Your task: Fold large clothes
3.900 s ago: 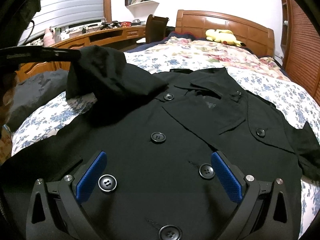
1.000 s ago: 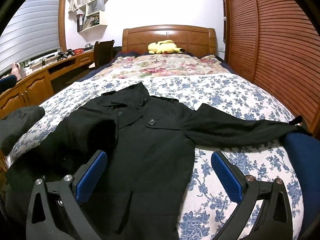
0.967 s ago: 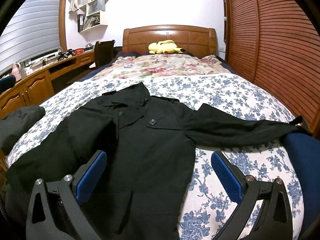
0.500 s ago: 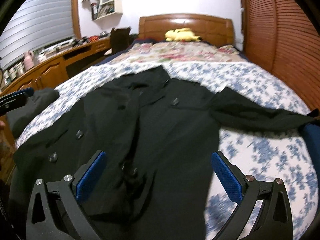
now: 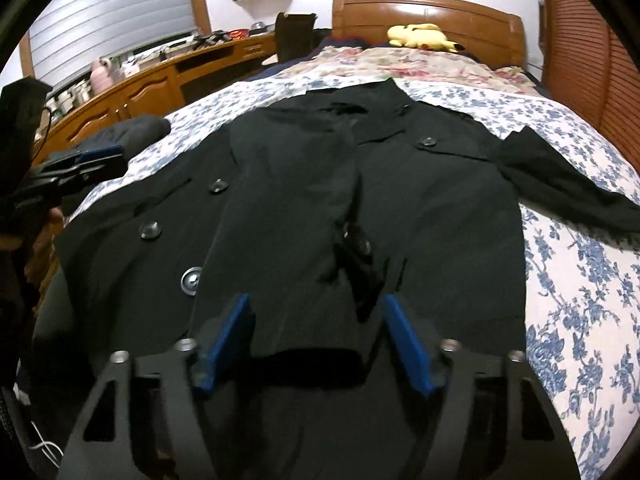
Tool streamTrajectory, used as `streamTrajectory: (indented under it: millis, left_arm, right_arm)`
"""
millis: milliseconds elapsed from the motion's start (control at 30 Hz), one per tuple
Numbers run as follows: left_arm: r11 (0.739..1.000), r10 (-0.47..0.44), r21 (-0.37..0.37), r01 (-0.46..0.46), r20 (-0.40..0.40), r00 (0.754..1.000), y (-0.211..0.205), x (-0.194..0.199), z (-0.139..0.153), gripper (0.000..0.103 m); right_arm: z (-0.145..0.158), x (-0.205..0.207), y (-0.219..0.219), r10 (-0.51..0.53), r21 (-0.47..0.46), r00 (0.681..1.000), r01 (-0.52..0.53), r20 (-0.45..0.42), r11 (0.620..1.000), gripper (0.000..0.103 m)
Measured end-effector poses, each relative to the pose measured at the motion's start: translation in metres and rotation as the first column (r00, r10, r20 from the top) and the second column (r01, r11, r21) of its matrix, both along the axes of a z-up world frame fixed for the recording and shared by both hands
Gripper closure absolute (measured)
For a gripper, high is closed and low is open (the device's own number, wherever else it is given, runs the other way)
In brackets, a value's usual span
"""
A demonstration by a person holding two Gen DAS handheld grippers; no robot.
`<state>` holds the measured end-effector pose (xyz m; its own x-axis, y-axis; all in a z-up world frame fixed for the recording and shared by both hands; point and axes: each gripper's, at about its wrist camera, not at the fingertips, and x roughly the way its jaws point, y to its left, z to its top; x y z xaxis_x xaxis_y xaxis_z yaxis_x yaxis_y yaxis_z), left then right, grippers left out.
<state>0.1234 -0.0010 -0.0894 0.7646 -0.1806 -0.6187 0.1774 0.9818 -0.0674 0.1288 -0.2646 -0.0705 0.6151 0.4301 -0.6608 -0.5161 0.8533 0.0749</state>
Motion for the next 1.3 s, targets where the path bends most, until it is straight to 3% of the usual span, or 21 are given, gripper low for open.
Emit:
streamTrajectory:
  millis: [100, 267, 433, 633, 833, 900, 967, 1067, 1300]
  left_arm:
    - [1.000, 0.008, -0.001, -0.008, -0.006, 1.000, -0.004, 0.000, -0.002, 0.028]
    - [1.000, 0.016, 0.006, -0.015, -0.012, 1.000, -0.015, 0.000, 0.000, 0.028]
    - [0.999, 0.025, 0.022, -0.025, 0.008, 1.000, -0.029, -0.001, 0.012, 0.028]
    - [0.999, 0.023, 0.038, -0.025, 0.036, 0.999, -0.043, -0.002, 0.020, 0.028]
    - [0.999, 0.006, 0.054, -0.009, 0.054, 0.999, -0.055, 0.003, 0.022, 0.028]
    - [0.999, 0.000, 0.049, -0.003, 0.055, 0.998, -0.056, 0.003, 0.022, 0.028]
    - [0.999, -0.004, 0.046, 0.002, 0.057, 0.998, -0.058, 0.003, 0.023, 0.028]
    - [0.999, -0.010, 0.045, 0.008, 0.059, 0.998, -0.058, 0.000, 0.023, 0.028]
    - [1.000, -0.011, 0.020, 0.009, 0.072, 0.997, -0.049, -0.003, 0.023, 0.028]
  right_arm:
    - [0.001, 0.003, -0.007, 0.014, -0.001, 1.000, -0.014, -0.003, 1.000, 0.050]
    - [0.008, 0.005, -0.017, 0.045, 0.003, 0.999, -0.046, 0.013, 0.999, 0.089]
    - [0.024, -0.005, -0.044, 0.032, 0.065, 0.997, -0.037, 0.070, 0.997, 0.096]
    - [0.031, -0.003, -0.082, -0.034, 0.095, 0.995, 0.026, 0.090, 0.995, 0.096]
    - [0.033, -0.011, -0.092, -0.105, 0.074, 0.988, 0.097, 0.116, 0.993, 0.096]
    - [0.036, -0.013, -0.089, -0.130, 0.047, 0.983, 0.125, 0.133, 0.991, 0.089]
    - [0.040, -0.020, -0.085, -0.135, 0.046, 0.976, 0.129, 0.170, 0.991, 0.067]
    - [0.041, -0.022, -0.076, -0.105, 0.097, 0.983, 0.090, 0.153, 0.991, 0.048]
    - [0.019, 0.001, -0.045, -0.003, 0.122, 0.997, -0.006, 0.078, 0.993, 0.046]
